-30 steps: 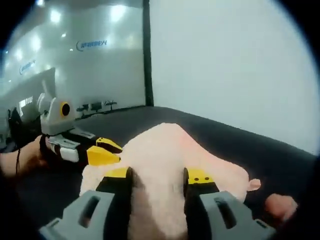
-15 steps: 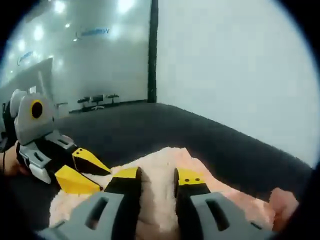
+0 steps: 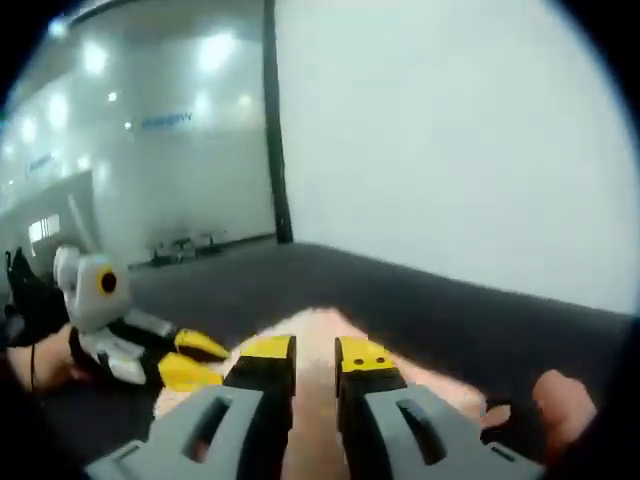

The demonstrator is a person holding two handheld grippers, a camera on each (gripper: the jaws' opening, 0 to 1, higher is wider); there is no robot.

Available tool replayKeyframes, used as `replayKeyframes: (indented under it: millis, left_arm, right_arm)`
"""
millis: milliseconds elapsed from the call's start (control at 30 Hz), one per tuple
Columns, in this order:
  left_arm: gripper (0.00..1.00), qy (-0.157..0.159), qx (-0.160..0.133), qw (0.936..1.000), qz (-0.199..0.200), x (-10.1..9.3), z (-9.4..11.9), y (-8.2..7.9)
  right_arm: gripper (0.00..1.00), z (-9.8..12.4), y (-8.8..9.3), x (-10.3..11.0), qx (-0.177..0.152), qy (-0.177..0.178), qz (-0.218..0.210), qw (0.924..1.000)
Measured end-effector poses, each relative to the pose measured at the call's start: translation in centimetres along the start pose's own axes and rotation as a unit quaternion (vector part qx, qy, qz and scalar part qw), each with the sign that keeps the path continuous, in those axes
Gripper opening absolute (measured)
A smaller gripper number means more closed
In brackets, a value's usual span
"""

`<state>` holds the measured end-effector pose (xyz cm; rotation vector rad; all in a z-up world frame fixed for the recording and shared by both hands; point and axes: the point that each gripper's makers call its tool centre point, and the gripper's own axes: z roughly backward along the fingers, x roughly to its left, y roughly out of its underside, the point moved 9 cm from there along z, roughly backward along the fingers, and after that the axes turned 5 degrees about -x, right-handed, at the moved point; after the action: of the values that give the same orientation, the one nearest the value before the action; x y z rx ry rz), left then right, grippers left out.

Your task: Fold the towel on the table until its edges align and the towel forms a compact rectangular stack.

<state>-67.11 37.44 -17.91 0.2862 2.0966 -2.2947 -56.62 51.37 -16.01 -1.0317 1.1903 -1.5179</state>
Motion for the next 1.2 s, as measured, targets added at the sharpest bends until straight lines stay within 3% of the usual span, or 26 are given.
replayKeyframes:
  millis: [67, 233, 300, 367, 433, 467, 533, 633, 733, 767, 800, 833, 867, 900, 967, 1000, 1033, 1067, 1100, 1133, 1200]
  left_arm:
    - [0.18, -0.001, -0.001, 1.0, -0.002, -0.3, 0.3, 0.1]
    - [0.18, -0.002, -0.003, 1.0, -0.005, -0.5, 0.4, 0.1]
    - [0.18, 0.0, -0.004, 1.0, -0.006, -0.5, 0.4, 0.0]
    - [0.19, 0.0, -0.009, 0.9999, -0.007, -0.4, 0.6, -0.2]
    - [0.2, -0.006, -0.017, 0.9998, 0.0, -0.3, 0.9, -0.4]
    - [0.21, -0.011, -0.019, 0.9997, 0.008, 0.1, 0.8, -0.5]
    - [0.23, -0.015, -0.032, 0.9991, 0.023, 0.5, 0.7, -0.8]
    - [0.23, -0.014, -0.087, 0.994, 0.065, 1.2, 1.1, -2.0]
    - [0.25, -0.024, -0.108, 0.9859, 0.126, 2.2, 1.7, -2.3]
    - [0.26, -0.019, -0.088, 0.9834, 0.158, 2.8, 1.7, -1.8]
    - [0.28, -0.013, -0.069, 0.9794, 0.19, 3.2, 1.7, -1.5]
    - [0.29, -0.02, -0.052, 0.9761, 0.21, 3.5, 1.8, -1.7]
    - [0.3, -0.019, -0.038, 0.973, 0.227, 4.5, 1.4, -2.3]
    - [0.34, -0.015, -0.015, 0.97, 0.242, 4.8, 1.1, -2.9]
    - [0.51, 0.003, 0.104, 0.9573, 0.27, 4.6, 0.5, -3.1]
    - [0.61, 0.005, 0.151, 0.9518, 0.267, 4.1, 0.0, -2.9]
    - [0.7, 0.028, 0.206, 0.9395, 0.272, 3.8, -0.6, -2.4]
    - [0.68, 0.048, 0.243, 0.9356, 0.252, 3.7, -0.7, -2.4]
    - [0.64, 0.026, 0.245, 0.9295, 0.274, 4.4, -1.3, -2.9]
    - [0.63, 0.019, 0.254, 0.9251, 0.282, 5.0, -1.9, -3.0]
    - [0.64, 0.036, 0.277, 0.9187, 0.279, 5.2, -2.6, -3.1]
  right_arm:
    - [0.11, -0.5, 1.3, -0.1, 0.003, 0.008, 0.005, 0.9999]
    - [0.11, 0.1, 1.3, 0.1, -0.013, 0.01, 0.008, 0.9998]
    - [0.13, 1.1, 0.2, -0.5, -0.034, 0.015, -0.016, 0.9992]
    - [0.13, 2.8, -1.3, -2.2, -0.077, 0.04, -0.05, 0.995]
    - [0.12, 5.6, -1.9, -3.5, -0.099, 0.09, -0.072, 0.9884]
    - [0.12, 6.6, -1.7, -3.9, -0.092, 0.108, -0.082, 0.9865]
    - [0.13, 8.1, -1.1, -3.9, -0.068, 0.103, -0.125, 0.9845]
    - [0.17, 11.7, -0.4, -3.4, -0.083, 0.12, -0.188, 0.9713]
    - [0.19, 14.2, 0.7, -3.2, -0.091, 0.12, -0.278, 0.9486]
    - [0.21, 14.5, 1.3, -3.2, -0.081, 0.119, -0.308, 0.9406]
    - [0.24, 14.6, 1.9, -2.9, -0.069, 0.11, -0.322, 0.9378]
    - [0.29, 14.4, 2.5, -2.7, -0.044, 0.093, -0.331, 0.9381]
    - [0.34, 14.3, 2.9, -2.7, -0.023, 0.091, -0.346, 0.9337]
    - [0.37, 14.1, 3.1, -2.9, -0.028, 0.096, -0.358, 0.9281]
    - [0.43, 13.4, 3.1, -3.4, -0.029, 0.109, -0.391, 0.9133]
    - [0.46, 12.9, 3.3, -3.7, -0.018, 0.129, -0.388, 0.9126]
    - [0.46, 12.3, 3.5, -3.6, 0.005, 0.131, -0.394, 0.9098]
    - [0.46, 11.7, 3.5, -3.5, 0.009, 0.126, -0.413, 0.9019]
    - [0.44, 11.0, 3.3, -3.4, 0.008, 0.125, -0.429, 0.8947]
    - [0.42, 10.7, 3.1, -3.6, 0.018, 0.14, -0.416, 0.8981]
    - [0.42, 9.7, 2.9, -3.3, 0.025, 0.124, -0.437, 0.8904]
